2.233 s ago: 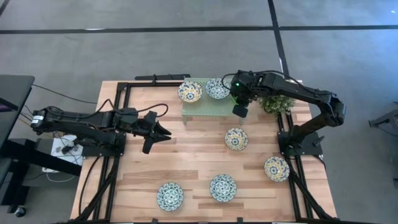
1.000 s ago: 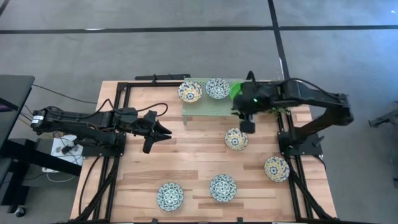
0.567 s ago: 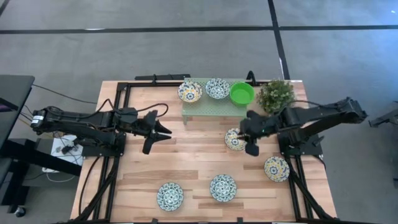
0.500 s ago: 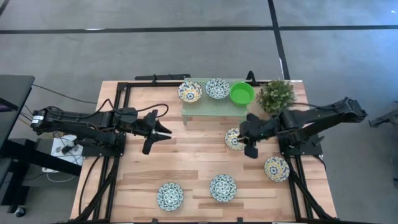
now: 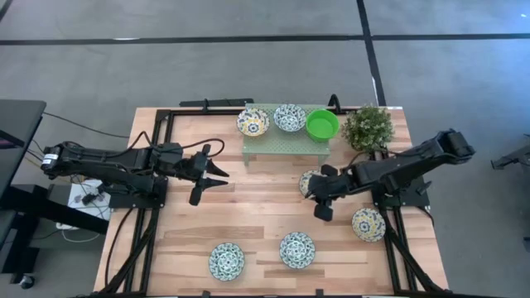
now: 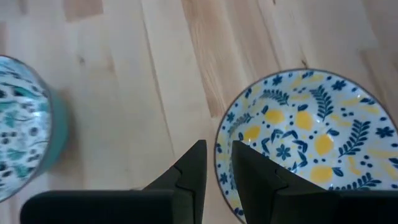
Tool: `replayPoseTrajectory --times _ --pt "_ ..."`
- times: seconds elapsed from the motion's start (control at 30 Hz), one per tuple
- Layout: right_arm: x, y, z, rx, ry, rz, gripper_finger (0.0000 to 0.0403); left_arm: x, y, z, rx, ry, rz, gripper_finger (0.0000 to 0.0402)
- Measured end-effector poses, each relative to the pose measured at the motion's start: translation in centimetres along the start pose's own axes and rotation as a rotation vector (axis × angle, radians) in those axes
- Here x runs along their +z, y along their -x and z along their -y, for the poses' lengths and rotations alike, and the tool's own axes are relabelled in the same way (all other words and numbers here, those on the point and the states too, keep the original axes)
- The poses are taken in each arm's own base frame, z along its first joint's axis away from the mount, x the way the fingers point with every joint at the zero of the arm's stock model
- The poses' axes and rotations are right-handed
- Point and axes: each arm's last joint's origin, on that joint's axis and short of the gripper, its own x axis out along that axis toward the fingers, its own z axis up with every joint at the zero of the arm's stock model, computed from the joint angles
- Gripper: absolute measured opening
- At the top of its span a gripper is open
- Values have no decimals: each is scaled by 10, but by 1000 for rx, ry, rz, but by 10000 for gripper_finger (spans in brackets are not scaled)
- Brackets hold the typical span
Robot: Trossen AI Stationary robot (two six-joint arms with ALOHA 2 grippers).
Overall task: Pick & Place Mini bowls
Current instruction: Stack the top yellow patterned bowl on top of the other yellow patterned bowl on the shelf
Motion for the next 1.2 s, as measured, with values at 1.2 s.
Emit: replayPoseTrajectory --times 1.2 --pt "56 -45 -39 141 651 93 9 -12 -40 4 -188 -305 -33 106"
